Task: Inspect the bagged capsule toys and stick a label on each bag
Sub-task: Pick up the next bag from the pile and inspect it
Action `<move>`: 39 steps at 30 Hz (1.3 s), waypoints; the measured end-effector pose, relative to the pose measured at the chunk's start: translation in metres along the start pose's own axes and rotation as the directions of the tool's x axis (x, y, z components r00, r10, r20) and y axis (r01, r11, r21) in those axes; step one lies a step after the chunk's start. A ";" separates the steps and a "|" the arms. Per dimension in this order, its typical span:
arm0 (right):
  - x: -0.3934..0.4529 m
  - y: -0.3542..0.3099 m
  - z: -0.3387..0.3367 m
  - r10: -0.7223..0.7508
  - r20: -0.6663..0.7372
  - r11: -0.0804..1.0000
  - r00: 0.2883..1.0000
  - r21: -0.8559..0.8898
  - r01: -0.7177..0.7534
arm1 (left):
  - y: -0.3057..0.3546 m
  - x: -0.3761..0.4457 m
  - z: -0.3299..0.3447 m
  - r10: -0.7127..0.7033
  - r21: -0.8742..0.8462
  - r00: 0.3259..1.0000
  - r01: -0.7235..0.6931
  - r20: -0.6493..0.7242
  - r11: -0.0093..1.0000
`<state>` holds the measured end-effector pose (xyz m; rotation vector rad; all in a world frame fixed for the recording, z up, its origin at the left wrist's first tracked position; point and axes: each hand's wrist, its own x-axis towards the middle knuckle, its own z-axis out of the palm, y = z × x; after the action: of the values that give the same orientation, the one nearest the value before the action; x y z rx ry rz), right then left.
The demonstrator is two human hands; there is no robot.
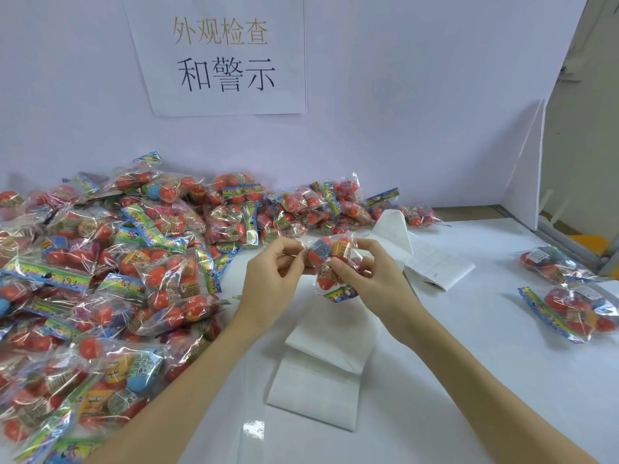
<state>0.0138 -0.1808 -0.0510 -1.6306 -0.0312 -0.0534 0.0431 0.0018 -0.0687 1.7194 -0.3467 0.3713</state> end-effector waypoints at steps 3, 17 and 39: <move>0.001 0.000 -0.002 0.052 0.021 0.990 0.998 0.127 -0.054 | 0.001 -0.002 0.004 0.108 0.131 0.994 -0.103 -0.034 0.986; 0.001 -0.001 -0.001 -0.002 0.011 0.991 1.000 0.133 0.001 | 0.009 0.004 -0.006 -0.327 -0.411 0.915 0.398 0.234 0.820; 0.000 0.000 -0.001 0.021 -0.021 0.976 1.000 0.219 -0.016 | 0.009 -0.001 -0.001 0.205 0.364 0.979 -0.186 -0.013 0.912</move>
<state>0.0140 -0.1819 -0.0505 -1.4098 -0.0044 -0.0528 0.0383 0.0013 -0.0604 2.0370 -0.4356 0.6587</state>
